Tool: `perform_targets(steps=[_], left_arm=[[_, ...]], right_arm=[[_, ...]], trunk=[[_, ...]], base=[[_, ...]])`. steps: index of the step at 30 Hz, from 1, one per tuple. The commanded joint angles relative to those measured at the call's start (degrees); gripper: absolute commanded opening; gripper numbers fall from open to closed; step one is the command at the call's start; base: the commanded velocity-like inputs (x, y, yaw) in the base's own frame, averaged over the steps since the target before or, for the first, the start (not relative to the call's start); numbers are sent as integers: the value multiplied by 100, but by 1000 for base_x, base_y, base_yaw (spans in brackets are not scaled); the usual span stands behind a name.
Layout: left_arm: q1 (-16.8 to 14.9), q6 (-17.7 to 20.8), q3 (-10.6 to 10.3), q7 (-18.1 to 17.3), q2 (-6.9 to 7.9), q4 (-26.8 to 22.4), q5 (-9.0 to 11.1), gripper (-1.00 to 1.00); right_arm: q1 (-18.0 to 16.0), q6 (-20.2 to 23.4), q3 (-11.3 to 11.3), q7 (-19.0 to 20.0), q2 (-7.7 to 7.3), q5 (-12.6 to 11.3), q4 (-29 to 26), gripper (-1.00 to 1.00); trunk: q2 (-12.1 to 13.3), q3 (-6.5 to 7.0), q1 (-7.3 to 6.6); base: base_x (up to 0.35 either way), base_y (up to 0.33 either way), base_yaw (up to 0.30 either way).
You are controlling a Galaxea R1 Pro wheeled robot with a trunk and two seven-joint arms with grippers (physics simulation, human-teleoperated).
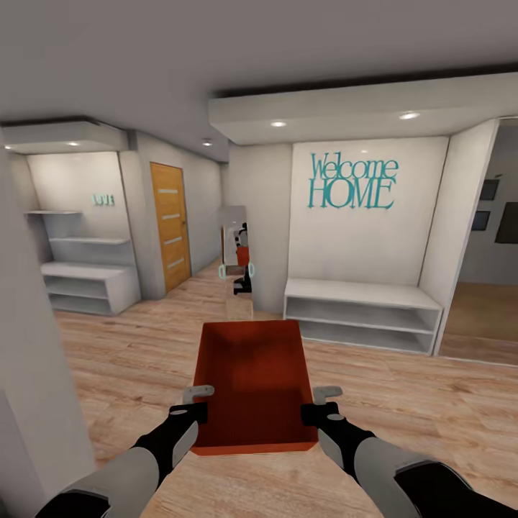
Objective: Move the two storage containers from the living room to the garage. In the garage, place one container on the floor and stack the other container on top of it (either order is fine).
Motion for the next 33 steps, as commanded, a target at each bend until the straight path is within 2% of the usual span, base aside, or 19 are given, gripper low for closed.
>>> perform_targets(steps=[1, 33], left_arm=[[0, 46, 60, 351, 86, -4, 9, -100], [0, 46, 60, 351, 102, -4, 9, -100]], right_arm=[[-4, -31, -77, -51, -14, -60, -8, -100], [-4, -40, -75, -58, -9, -60, -8, -100]], trunk=[[-4, -2, 5], [-4, -2, 5]], base=[[323, 0, 0], [323, 0, 0]])
